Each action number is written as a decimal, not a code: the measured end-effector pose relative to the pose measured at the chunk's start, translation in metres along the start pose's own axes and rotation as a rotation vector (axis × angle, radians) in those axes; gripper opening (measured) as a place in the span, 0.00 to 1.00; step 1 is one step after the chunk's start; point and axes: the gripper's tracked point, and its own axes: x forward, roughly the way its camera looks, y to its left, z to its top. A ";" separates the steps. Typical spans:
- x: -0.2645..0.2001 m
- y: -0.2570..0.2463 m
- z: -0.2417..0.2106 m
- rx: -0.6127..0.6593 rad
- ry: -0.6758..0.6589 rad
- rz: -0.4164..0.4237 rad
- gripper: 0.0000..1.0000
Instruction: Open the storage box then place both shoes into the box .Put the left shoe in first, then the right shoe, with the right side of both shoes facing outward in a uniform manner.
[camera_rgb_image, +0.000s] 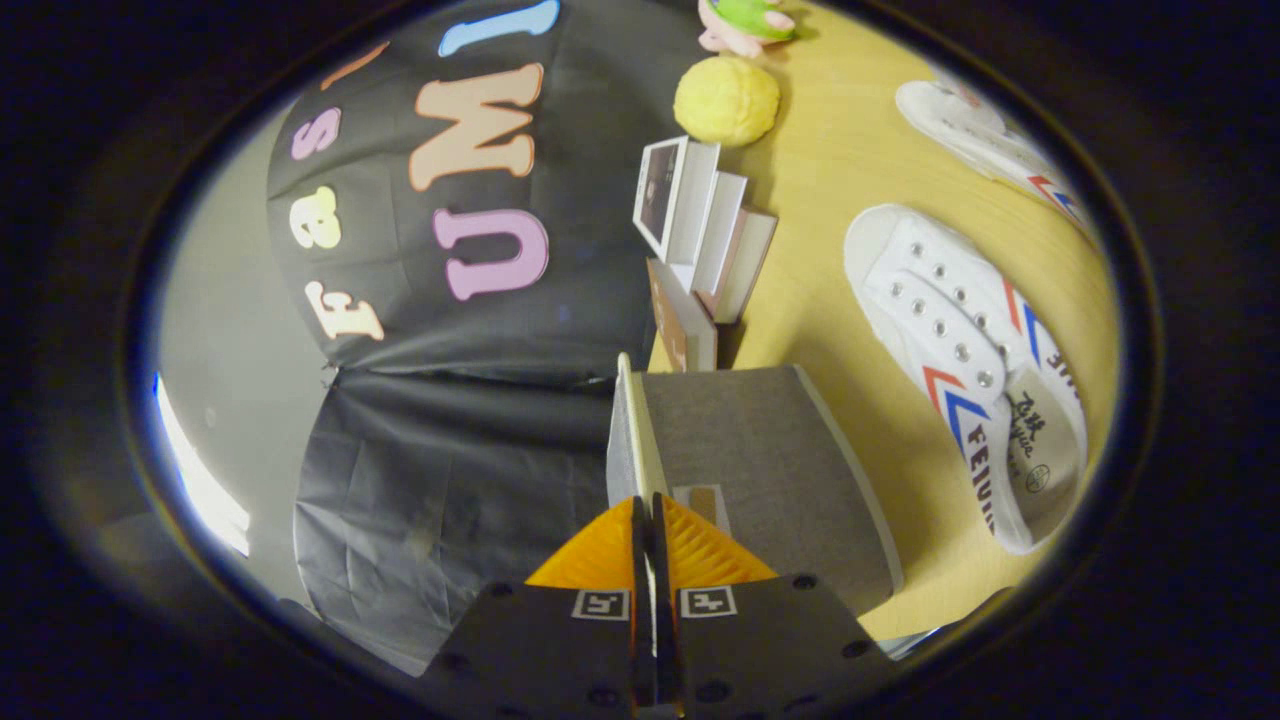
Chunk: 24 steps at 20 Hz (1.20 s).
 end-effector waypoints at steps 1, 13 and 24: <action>-0.005 0.010 -0.004 -0.022 0.005 0.012 0.04; 0.013 0.146 -0.044 -0.318 0.038 0.102 0.06; 0.076 0.199 -0.182 -0.536 0.205 0.107 0.09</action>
